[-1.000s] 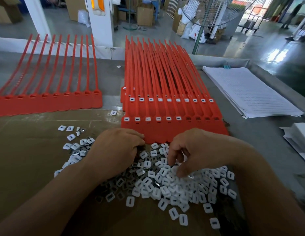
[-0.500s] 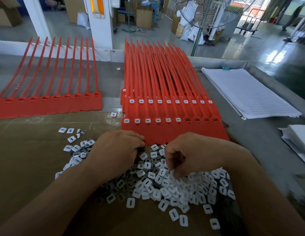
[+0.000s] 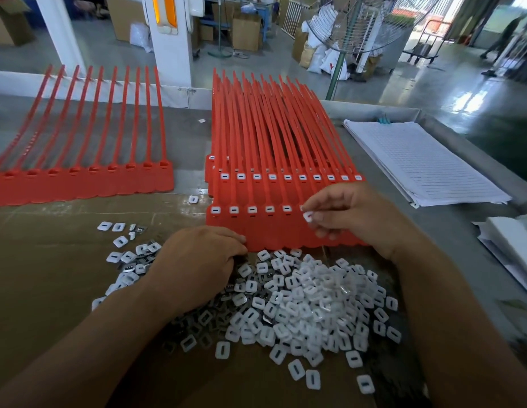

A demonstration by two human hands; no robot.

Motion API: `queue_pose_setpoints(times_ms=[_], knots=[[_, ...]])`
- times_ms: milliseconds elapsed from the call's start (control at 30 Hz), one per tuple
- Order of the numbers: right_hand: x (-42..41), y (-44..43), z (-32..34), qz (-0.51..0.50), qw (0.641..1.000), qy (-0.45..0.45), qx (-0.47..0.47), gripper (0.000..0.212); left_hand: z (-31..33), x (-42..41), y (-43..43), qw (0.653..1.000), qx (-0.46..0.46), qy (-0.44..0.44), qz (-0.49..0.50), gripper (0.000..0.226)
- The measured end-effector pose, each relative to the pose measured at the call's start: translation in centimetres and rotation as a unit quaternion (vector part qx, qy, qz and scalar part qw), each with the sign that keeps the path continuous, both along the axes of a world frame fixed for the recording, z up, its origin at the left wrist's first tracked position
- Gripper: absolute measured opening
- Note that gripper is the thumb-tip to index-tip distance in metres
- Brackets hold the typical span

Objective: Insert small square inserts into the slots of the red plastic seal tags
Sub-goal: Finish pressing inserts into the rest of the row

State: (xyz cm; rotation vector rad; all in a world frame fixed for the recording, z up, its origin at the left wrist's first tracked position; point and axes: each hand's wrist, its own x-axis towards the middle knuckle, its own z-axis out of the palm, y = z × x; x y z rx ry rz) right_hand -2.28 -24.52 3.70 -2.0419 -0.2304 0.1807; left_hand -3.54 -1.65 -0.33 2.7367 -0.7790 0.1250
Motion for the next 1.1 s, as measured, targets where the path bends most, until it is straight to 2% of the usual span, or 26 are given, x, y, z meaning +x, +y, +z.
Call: queue_pose_setpoints(times_ms=[200,433,533,933,1100], knots=[[1.2,-0.7,-1.5,-0.091,0.995,-0.014,-0.022,0.015,-0.1,-0.1,0.1,1.0,-0.004,-0.002,0.0,0.038],[2.5,-1.3,-2.7,-0.169,0.974,-0.113,-0.101,0.025,-0.2,0.1,0.0,1.0,0.002,-0.002,-0.001,0.039],[3.1,-1.3,-3.4,-0.187,0.968,-0.127,-0.112,0.025,-0.2,0.1,0.1,1.0,0.004,0.0,-0.003,0.039],[3.6,-1.3,-4.0,-0.157,0.97,-0.082,-0.165,0.021,0.0,0.1,-0.1,1.0,0.004,0.002,-0.002,0.038],[3.3,-1.1,-3.9,-0.148,0.967,-0.083,-0.191,0.026,-0.1,0.1,-0.2,1.0,0.006,0.005,0.0,0.039]])
